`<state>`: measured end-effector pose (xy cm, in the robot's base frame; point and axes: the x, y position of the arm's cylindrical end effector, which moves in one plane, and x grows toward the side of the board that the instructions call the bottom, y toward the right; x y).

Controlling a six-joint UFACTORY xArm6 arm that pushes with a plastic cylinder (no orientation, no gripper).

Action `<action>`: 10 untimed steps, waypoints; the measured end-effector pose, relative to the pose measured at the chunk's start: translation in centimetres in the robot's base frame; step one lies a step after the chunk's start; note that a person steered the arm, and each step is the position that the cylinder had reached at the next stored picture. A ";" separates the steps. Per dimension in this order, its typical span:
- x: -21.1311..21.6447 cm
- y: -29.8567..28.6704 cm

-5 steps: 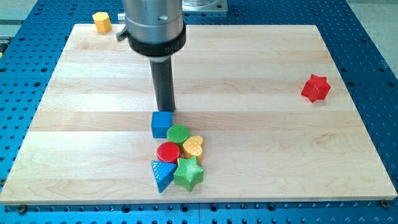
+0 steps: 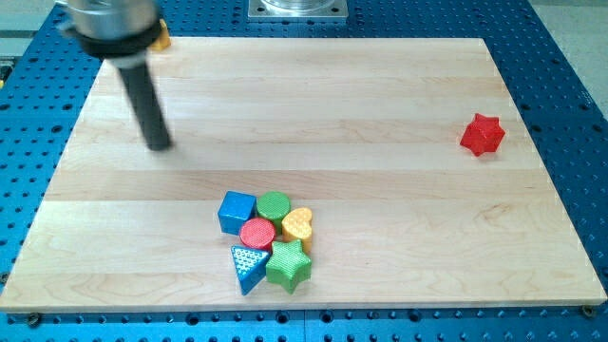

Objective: Keep arm in between hexagon and red star

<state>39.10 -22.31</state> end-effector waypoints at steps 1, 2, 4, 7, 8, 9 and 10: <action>-6.1 -7.9; -12.4 -8.1; -20.0 -6.6; -12.4 10.6; -19.2 18.7; -19.8 19.0; -19.8 19.0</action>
<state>19.29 -3.33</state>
